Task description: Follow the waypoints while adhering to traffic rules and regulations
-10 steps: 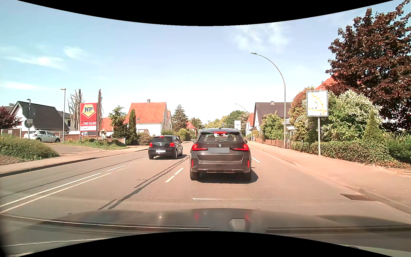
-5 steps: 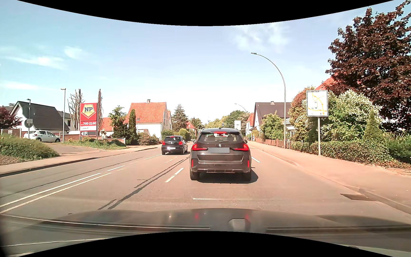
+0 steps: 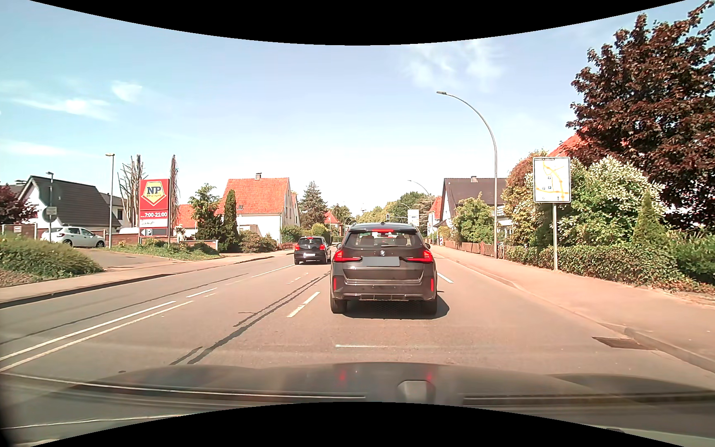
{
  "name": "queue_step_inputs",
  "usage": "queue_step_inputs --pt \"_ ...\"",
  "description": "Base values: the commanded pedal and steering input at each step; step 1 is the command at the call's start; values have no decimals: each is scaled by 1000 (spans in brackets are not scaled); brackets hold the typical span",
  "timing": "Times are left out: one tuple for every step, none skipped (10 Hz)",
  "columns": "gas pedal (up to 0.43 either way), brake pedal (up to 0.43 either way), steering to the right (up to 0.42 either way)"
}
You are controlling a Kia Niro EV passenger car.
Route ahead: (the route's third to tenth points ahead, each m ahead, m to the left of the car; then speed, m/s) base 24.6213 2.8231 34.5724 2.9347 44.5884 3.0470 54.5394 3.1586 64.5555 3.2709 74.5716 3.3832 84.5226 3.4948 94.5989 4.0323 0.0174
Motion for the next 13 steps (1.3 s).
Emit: queue_step_inputs --pt "0 6 8" --pt "0 6 8" --pt "0 6 8" --pt "0 12 8" --pt "0 6 8" --pt "0 6 8" --pt "0 6 8" --pt "0 6 8" --pt "0 6 8" --pt "0 6 8" --pt "0 6 8" --pt "0 6 8" --pt "0 12 8"
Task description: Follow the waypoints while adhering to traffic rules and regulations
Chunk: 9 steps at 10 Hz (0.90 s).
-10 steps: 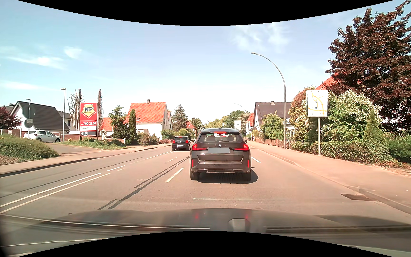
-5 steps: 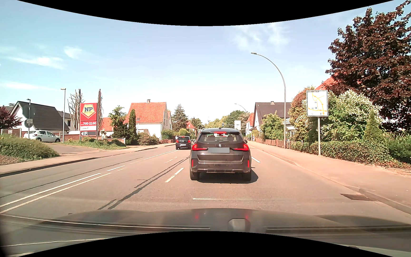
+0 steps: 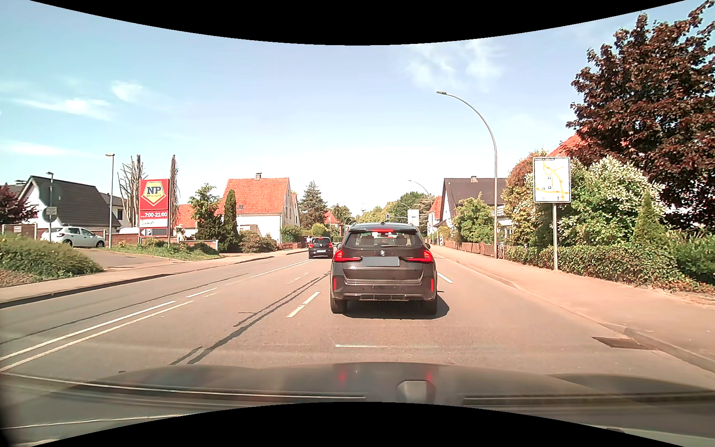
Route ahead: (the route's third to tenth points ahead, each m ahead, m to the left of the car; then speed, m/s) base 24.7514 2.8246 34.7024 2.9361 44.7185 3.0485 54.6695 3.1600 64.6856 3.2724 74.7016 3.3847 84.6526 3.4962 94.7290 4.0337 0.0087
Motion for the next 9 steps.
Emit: queue_step_inputs --pt "0 6 8" --pt "0 6 8" --pt "0 6 8" --pt "0 6 8" --pt "0 6 8" --pt "0 6 8" --pt "0 6 8" --pt "0 6 8" --pt "0 6 8"
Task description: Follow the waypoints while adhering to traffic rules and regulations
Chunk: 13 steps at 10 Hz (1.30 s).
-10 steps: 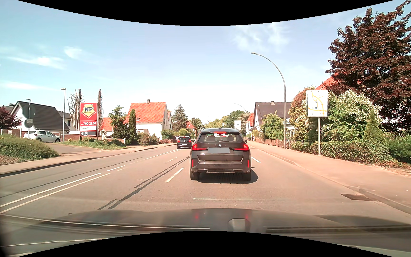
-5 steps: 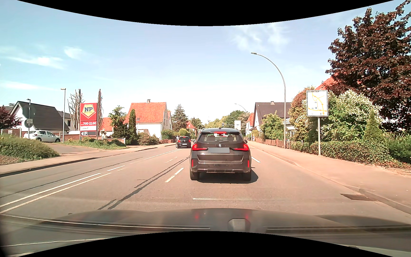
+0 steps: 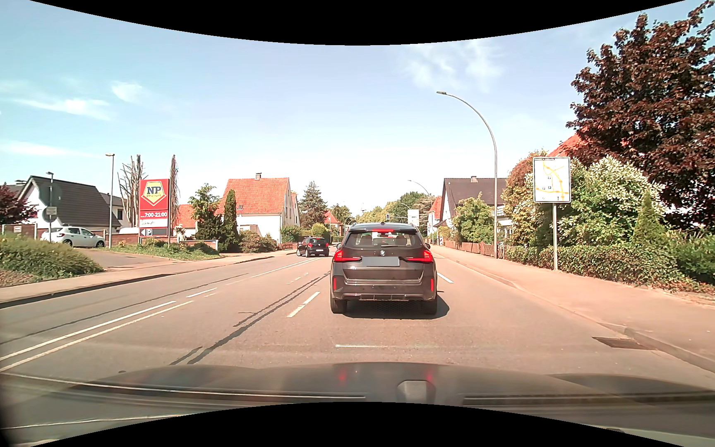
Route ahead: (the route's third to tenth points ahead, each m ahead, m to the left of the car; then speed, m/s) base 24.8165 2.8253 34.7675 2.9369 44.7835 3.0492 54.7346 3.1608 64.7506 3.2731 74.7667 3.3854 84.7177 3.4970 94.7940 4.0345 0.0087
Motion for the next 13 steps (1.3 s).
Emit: queue_step_inputs --pt "0 6 8" --pt "0 6 8" --pt "0 6 8" --pt "0 6 8" --pt "0 6 8" --pt "0 6 8" --pt "0 6 8" --pt "0 6 8" --pt "0 6 8" --pt "0 6 8" --pt "0 6 8" --pt "0 6 8" --pt "0 6 8"
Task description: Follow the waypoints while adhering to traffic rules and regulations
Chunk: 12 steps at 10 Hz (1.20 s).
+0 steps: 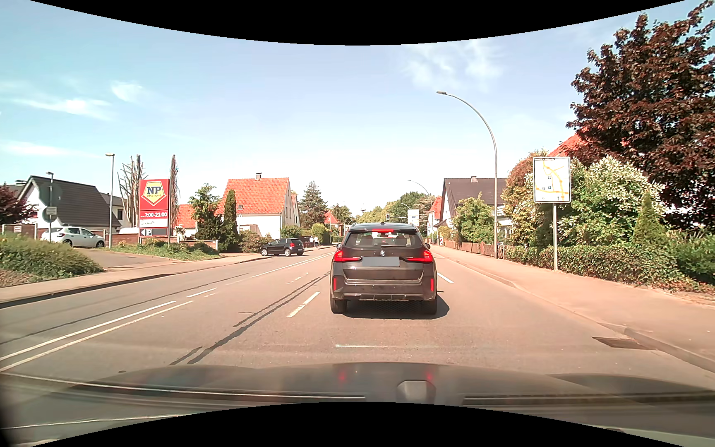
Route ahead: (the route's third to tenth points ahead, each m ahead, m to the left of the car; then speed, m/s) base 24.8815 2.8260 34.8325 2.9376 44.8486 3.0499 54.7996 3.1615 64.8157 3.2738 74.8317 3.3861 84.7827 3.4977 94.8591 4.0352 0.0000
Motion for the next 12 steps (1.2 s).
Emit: queue_step_inputs --pt "0 6 8" --pt "0 6 7" --pt "0 6 8" --pt "0 6 8" --pt "0 6 8" --pt "0 6 8" --pt "0 6 7" --pt "0 6 8" --pt "0 6 8" --pt "0 6 7" --pt "0 6 7" --pt "0 6 8"
